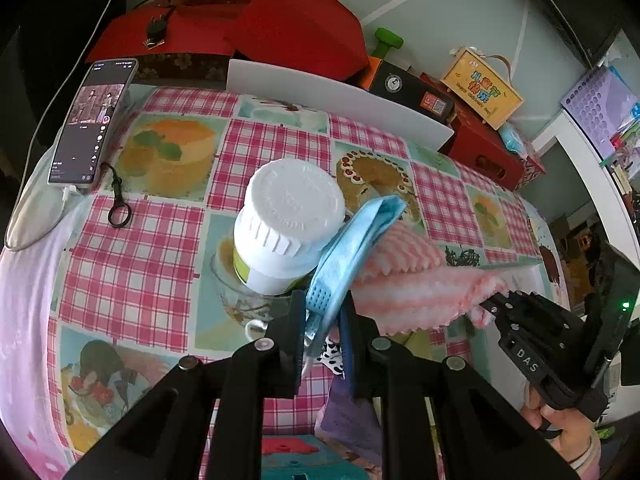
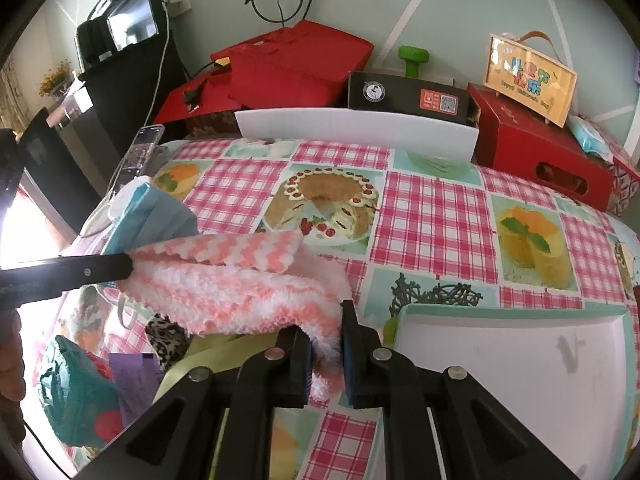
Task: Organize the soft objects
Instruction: 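Carry the mask in the left tool while the right tool carries the towel over the white tray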
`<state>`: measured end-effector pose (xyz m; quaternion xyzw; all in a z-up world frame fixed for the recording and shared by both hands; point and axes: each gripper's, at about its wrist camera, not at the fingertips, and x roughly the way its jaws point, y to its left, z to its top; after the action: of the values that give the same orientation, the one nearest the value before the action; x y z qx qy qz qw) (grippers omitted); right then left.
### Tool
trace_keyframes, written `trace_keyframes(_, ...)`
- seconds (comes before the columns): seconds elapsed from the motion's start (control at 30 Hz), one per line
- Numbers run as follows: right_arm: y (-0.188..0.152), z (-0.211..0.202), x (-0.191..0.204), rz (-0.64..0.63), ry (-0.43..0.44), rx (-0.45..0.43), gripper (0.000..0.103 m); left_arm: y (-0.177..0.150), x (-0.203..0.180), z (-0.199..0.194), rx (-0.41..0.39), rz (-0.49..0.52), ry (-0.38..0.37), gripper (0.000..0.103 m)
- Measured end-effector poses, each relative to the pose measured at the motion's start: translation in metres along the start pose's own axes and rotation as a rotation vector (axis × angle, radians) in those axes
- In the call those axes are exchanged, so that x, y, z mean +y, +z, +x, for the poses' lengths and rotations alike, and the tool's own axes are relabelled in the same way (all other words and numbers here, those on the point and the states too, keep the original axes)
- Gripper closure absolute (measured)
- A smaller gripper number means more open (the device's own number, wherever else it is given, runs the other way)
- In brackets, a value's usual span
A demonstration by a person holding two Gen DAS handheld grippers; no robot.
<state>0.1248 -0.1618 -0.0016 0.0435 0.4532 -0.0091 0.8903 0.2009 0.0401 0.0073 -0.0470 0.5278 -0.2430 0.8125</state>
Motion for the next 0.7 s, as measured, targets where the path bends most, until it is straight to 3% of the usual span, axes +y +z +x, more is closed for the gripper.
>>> trace_keyframes(0.47, -0.003, 0.008, -0.01, 0.028, -0.013, 0.028, 0.09, 0.002, -0.004, 0.002, -0.009, 0.019, 0.001, 0.083)
trace_keyframes(0.7, -0.003, 0.002, -0.009, 0.043, -0.005, 0.012, 0.09, -0.002, -0.004, 0.002, -0.029, 0.026, 0.034, 0.095)
